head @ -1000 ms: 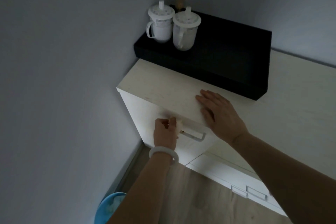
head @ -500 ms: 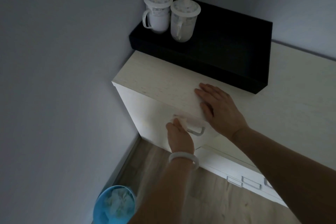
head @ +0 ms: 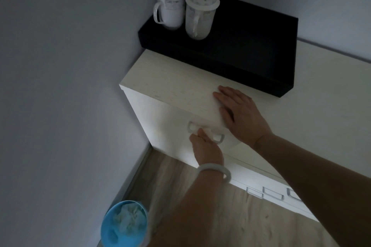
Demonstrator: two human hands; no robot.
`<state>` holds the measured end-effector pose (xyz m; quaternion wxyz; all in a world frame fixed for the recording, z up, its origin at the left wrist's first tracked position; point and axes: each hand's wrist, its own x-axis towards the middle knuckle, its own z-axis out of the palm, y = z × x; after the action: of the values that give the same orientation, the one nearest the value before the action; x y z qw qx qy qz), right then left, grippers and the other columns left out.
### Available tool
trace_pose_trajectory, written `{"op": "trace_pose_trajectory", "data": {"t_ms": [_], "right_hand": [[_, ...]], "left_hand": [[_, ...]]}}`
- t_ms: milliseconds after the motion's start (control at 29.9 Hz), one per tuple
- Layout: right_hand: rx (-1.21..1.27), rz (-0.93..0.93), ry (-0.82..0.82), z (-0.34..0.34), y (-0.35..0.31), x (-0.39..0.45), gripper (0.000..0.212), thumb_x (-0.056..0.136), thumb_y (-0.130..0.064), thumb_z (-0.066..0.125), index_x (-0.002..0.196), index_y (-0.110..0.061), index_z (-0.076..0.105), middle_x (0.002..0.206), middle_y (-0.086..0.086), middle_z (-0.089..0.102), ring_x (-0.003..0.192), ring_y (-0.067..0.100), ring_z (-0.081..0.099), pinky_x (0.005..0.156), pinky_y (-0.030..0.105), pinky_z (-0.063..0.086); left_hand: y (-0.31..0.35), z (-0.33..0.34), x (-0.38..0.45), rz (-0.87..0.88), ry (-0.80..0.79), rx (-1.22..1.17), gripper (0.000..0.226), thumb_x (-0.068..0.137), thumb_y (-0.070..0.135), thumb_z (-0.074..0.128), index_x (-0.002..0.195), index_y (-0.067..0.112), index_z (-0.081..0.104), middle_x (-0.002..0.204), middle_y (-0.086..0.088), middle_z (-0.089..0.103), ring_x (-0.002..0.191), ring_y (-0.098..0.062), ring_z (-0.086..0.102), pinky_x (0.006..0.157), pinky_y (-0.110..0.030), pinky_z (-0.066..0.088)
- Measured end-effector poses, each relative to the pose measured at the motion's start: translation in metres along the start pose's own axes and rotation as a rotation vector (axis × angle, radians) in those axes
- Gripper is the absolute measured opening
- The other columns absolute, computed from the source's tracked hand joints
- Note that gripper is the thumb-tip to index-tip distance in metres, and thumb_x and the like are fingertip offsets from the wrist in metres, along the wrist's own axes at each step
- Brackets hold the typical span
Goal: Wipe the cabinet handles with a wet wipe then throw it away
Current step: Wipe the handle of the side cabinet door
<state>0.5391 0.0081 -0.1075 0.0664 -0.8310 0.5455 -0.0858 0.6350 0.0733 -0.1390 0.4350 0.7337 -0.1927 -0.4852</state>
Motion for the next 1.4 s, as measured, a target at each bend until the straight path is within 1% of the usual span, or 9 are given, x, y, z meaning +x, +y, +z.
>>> {"op": "trace_pose_trajectory", "data": {"t_ms": [134, 234, 334, 535, 735, 1003, 1070, 1203, 1404], "right_hand": [[0.012, -0.005, 0.01, 0.0, 0.001, -0.001, 0.05, 0.099, -0.04, 0.025, 0.147, -0.025, 0.034, 0.155, -0.002, 0.031, 0.143, 0.015, 0.025, 0.119, 0.037, 0.017], [0.01, -0.006, 0.027, 0.0, 0.001, -0.001, 0.046, 0.101, -0.033, 0.035, 0.147, -0.025, 0.034, 0.155, -0.002, 0.031, 0.143, 0.015, 0.025, 0.116, 0.029, 0.011], [0.016, -0.008, 0.033, 0.0, 0.001, 0.0, 0.046, 0.102, -0.031, 0.038, 0.147, -0.025, 0.034, 0.155, -0.002, 0.031, 0.143, 0.015, 0.024, 0.116, 0.029, 0.01], [0.009, -0.017, 0.024, 0.001, 0.003, 0.0, 0.05, 0.099, -0.039, 0.027, 0.146, -0.025, 0.035, 0.154, -0.002, 0.032, 0.142, 0.016, 0.027, 0.118, 0.036, 0.019], [0.015, -0.012, 0.035, 0.004, 0.004, 0.001, 0.046, 0.101, -0.034, 0.033, 0.146, -0.025, 0.035, 0.154, -0.003, 0.032, 0.142, 0.016, 0.027, 0.117, 0.038, 0.021], [0.03, -0.011, 0.029, 0.003, 0.004, 0.001, 0.05, 0.099, -0.039, 0.027, 0.146, -0.025, 0.035, 0.154, -0.003, 0.032, 0.142, 0.016, 0.027, 0.118, 0.039, 0.021], [0.033, -0.007, 0.03, 0.003, 0.003, 0.001, 0.05, 0.098, -0.039, 0.027, 0.146, -0.026, 0.036, 0.154, -0.003, 0.032, 0.142, 0.016, 0.027, 0.117, 0.04, 0.022], [0.054, 0.001, 0.025, 0.001, 0.003, 0.0, 0.051, 0.098, -0.041, 0.027, 0.146, -0.027, 0.035, 0.154, -0.005, 0.032, 0.142, 0.016, 0.026, 0.117, 0.041, 0.022], [0.037, -0.003, 0.041, 0.003, 0.004, 0.0, 0.046, 0.101, -0.034, 0.037, 0.146, -0.028, 0.035, 0.154, -0.005, 0.032, 0.142, 0.015, 0.026, 0.117, 0.038, 0.021]], "left_hand": [[-0.016, 0.01, -0.018, 0.022, -0.11, 0.068, 0.03, 0.102, 0.032, 0.028, 0.095, 0.007, 0.043, 0.085, 0.0, 0.053, 0.092, -0.026, 0.054, 0.077, -0.028, 0.041], [-0.012, -0.005, 0.005, 0.07, -0.042, 0.095, 0.04, 0.102, 0.034, 0.028, 0.107, 0.0, 0.048, 0.108, -0.016, 0.06, 0.105, -0.031, 0.057, 0.085, -0.034, 0.045], [-0.006, -0.012, 0.017, 0.065, 0.043, 0.066, 0.041, 0.103, 0.034, 0.026, 0.106, -0.001, 0.048, 0.107, -0.017, 0.059, 0.097, -0.027, 0.055, 0.075, -0.026, 0.036], [-0.013, 0.013, -0.022, 0.007, -0.124, 0.023, 0.027, 0.103, 0.031, 0.028, 0.096, 0.01, 0.042, 0.092, -0.001, 0.053, 0.089, -0.017, 0.049, 0.075, -0.02, 0.034], [-0.009, -0.007, 0.006, 0.04, -0.013, -0.023, 0.029, 0.102, 0.034, 0.031, 0.096, 0.008, 0.044, 0.093, -0.003, 0.053, 0.086, -0.02, 0.05, 0.074, -0.025, 0.036], [-0.027, 0.02, -0.017, 0.006, -0.197, -0.06, 0.039, 0.1, 0.038, 0.035, 0.114, 0.003, 0.045, 0.106, -0.008, 0.055, 0.095, -0.022, 0.053, 0.078, -0.028, 0.042], [-0.031, 0.021, -0.015, -0.053, -0.248, -0.148, 0.037, 0.096, 0.047, 0.041, 0.105, 0.012, 0.048, 0.098, -0.006, 0.056, 0.088, -0.023, 0.053, 0.08, -0.04, 0.047], [-0.023, 0.009, -0.006, -0.193, -0.31, -0.242, 0.035, 0.094, 0.039, 0.048, 0.1, 0.005, 0.053, 0.078, 0.0, 0.047, 0.061, -0.013, 0.041, 0.053, -0.025, 0.039], [-0.014, -0.024, 0.012, -0.013, -0.392, -0.039, 0.025, 0.091, 0.025, 0.058, 0.07, 0.013, 0.052, 0.052, 0.006, 0.044, 0.036, -0.005, 0.04, 0.037, -0.017, 0.033]]}}
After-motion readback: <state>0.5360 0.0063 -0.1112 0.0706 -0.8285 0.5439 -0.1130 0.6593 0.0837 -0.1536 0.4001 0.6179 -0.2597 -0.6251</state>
